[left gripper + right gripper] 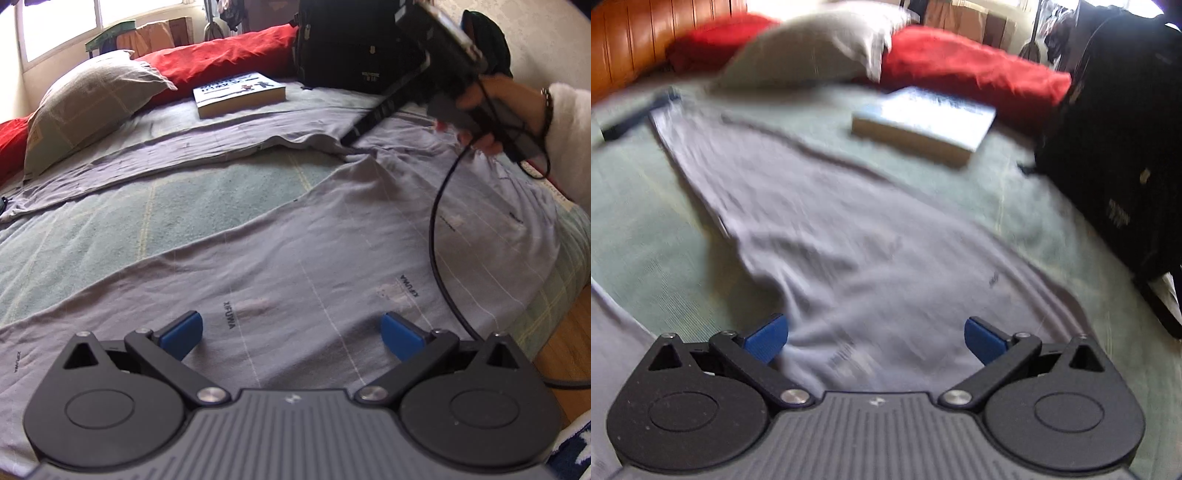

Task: Fold clothes

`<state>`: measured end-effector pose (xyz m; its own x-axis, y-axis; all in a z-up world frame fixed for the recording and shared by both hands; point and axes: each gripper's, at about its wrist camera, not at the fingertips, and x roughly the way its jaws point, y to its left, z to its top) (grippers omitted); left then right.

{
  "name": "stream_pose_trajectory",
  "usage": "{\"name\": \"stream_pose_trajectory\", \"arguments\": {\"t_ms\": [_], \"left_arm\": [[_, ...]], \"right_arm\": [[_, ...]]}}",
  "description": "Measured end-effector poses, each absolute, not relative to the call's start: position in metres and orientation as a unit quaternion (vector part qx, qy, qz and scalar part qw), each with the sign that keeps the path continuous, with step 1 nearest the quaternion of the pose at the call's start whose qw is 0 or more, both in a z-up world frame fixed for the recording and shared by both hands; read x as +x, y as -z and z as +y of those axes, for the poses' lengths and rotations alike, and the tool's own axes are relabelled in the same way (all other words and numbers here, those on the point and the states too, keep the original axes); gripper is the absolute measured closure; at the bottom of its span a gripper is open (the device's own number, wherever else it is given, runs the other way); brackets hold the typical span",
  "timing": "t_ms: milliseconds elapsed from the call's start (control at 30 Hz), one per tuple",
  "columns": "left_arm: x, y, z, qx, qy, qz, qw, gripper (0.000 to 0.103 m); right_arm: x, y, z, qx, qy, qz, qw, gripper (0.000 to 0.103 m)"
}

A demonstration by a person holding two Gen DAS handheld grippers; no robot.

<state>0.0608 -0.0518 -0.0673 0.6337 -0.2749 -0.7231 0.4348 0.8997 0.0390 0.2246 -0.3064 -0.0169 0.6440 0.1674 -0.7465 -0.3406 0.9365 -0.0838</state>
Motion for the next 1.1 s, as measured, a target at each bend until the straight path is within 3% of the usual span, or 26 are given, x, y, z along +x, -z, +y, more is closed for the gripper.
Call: {"name": "stream_pose_trajectory", "arguments": {"t_ms": [200,333,433,667,833,1100], "left_arm": [[0.057,0.066,-0.047,0.103,0.196,0.375,0.9,0.001],[0.056,0.066,-0.042,0.101,0.191,0.374,0.902,0.001],[0.055,0.067,-0.038,0.102,0.194,0.376,0.9,0.001],[0.055,0.071,-0.04,0.106,0.198,0.38,0.897,0.001],[0.054,0.071,-0.041,0.11,0.198,0.383,0.896,0.001],[0.052,0.069,-0.047,0.112,0.207,0.378,0.895,0.001]], "right_arm": [[0.251,0.012,-0.284,-0.066,-0.13,0.38,0.914,0.0],[0.266,0.041,-0.269,-0.074,-0.144,0.442,0.882,0.0],[0.252,0.038,-0.262,-0.111,-0.182,0.444,0.871,0.0],[0.263,0.018,-0.259,-0.1,-0.155,0.395,0.9,0.0],[0.28,0.046,-0.254,-0.074,-0.155,0.445,0.879,0.0],[0.232,0.0,-0.324,-0.009,-0.198,0.38,0.904,0.0]]}}
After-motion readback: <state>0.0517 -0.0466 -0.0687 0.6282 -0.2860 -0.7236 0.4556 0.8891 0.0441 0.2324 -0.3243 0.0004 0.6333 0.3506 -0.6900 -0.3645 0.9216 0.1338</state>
